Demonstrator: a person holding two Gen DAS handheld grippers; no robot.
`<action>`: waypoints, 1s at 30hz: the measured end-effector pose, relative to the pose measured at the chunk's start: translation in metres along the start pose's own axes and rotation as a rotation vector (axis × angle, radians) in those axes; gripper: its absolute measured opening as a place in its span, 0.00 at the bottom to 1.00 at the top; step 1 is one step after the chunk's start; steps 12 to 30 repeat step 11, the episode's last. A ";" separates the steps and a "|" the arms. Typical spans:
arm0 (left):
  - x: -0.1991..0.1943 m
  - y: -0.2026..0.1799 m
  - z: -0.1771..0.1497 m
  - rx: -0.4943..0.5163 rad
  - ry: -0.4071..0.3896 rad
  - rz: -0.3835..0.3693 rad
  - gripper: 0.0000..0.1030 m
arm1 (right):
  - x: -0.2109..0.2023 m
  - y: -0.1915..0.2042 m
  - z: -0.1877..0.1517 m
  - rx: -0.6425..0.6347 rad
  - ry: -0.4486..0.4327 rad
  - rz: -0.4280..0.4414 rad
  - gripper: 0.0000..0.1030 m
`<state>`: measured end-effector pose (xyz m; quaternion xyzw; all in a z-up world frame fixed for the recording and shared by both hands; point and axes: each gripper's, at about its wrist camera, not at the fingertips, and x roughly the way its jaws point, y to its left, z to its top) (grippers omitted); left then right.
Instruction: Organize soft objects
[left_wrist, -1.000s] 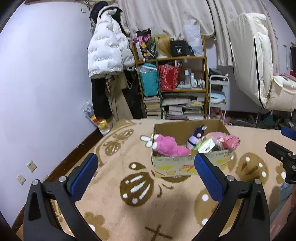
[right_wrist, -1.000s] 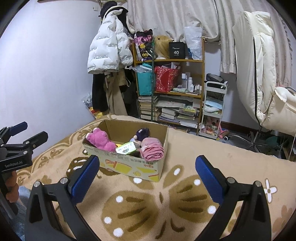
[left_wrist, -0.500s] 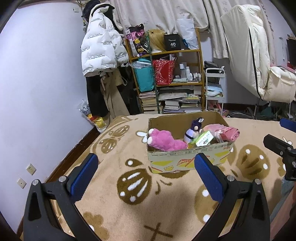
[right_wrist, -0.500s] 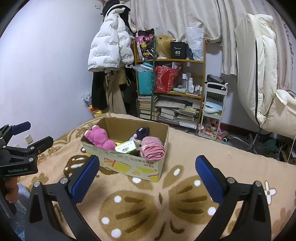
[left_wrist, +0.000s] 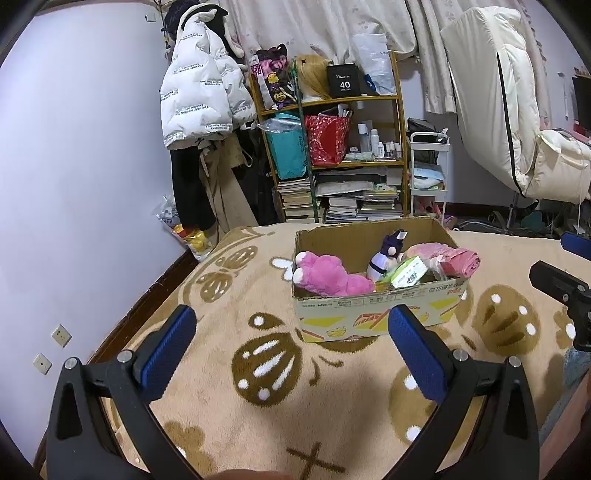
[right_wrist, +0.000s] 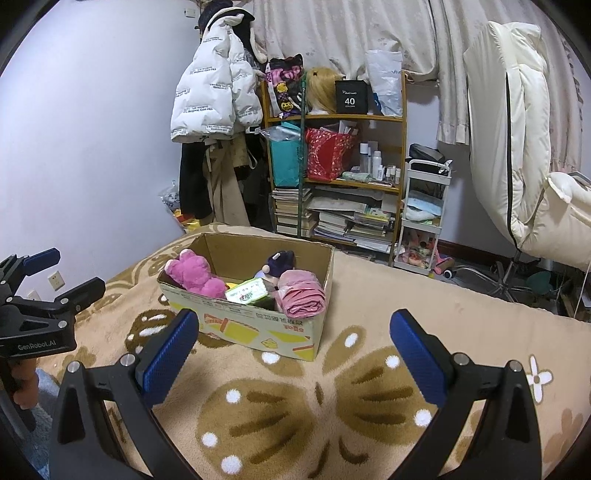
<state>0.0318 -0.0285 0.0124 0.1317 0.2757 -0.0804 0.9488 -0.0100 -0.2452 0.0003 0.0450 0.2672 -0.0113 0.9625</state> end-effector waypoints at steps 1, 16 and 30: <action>0.000 0.000 0.000 -0.001 0.000 0.001 1.00 | 0.001 0.000 -0.001 0.002 0.002 -0.001 1.00; 0.000 0.002 -0.001 -0.003 -0.006 0.011 1.00 | 0.004 -0.003 -0.007 0.015 0.009 -0.009 1.00; 0.000 0.002 -0.001 -0.003 -0.006 0.011 1.00 | 0.004 -0.003 -0.007 0.015 0.009 -0.009 1.00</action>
